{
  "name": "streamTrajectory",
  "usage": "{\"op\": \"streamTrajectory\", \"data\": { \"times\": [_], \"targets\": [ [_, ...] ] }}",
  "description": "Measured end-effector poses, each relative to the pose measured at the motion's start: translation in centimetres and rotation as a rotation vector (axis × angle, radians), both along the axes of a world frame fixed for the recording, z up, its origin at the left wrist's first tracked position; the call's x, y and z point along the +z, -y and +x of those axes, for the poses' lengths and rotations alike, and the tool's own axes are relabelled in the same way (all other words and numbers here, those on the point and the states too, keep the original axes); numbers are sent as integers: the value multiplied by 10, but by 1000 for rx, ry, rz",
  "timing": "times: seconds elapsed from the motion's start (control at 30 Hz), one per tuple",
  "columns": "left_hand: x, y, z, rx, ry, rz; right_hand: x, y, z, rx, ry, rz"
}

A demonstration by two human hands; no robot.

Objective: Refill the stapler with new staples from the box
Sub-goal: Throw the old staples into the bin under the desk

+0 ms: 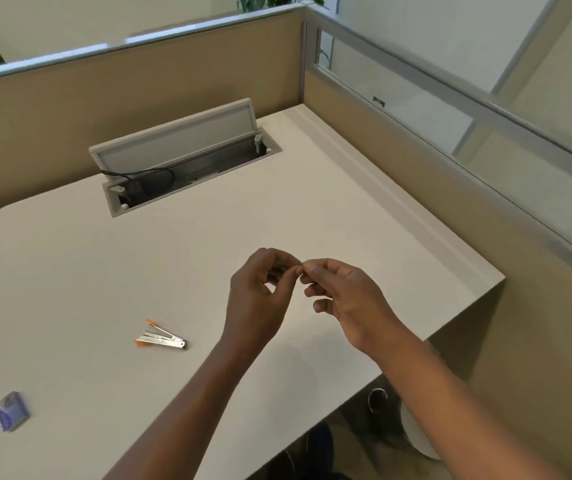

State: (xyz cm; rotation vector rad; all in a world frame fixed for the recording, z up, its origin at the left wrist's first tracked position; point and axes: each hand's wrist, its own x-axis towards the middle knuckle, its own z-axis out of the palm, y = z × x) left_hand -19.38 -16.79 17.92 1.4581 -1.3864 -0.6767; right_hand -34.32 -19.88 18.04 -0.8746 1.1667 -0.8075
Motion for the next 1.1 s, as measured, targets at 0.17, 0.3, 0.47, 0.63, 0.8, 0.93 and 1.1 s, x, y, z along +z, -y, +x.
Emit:
{"op": "streamTrajectory", "data": {
  "times": [0.17,0.3,0.47,0.63,0.8,0.93,1.1],
  "targets": [
    [-2,0,-13,-97,-6,1,-4,-16,-12,-117,-57,-58],
    [-4,-3,-29,-208,4,-9,-7,-31,-28,-193,-38,-47],
    [-11,-8,-55,-360,41,-43,-12,-53,-58,-270,-6,29],
    [-21,-13,-90,-524,66,-55,-19,-78,-97,-396,43,60],
    [-34,-15,-124,-683,99,-56,-33,-100,-130,-506,56,88],
    [-45,-15,-155,-803,128,-49,-48,-114,-155,-585,47,118],
    [-65,-7,-188,-914,170,-8,-70,-121,-182,-657,53,144]
  ]
}}
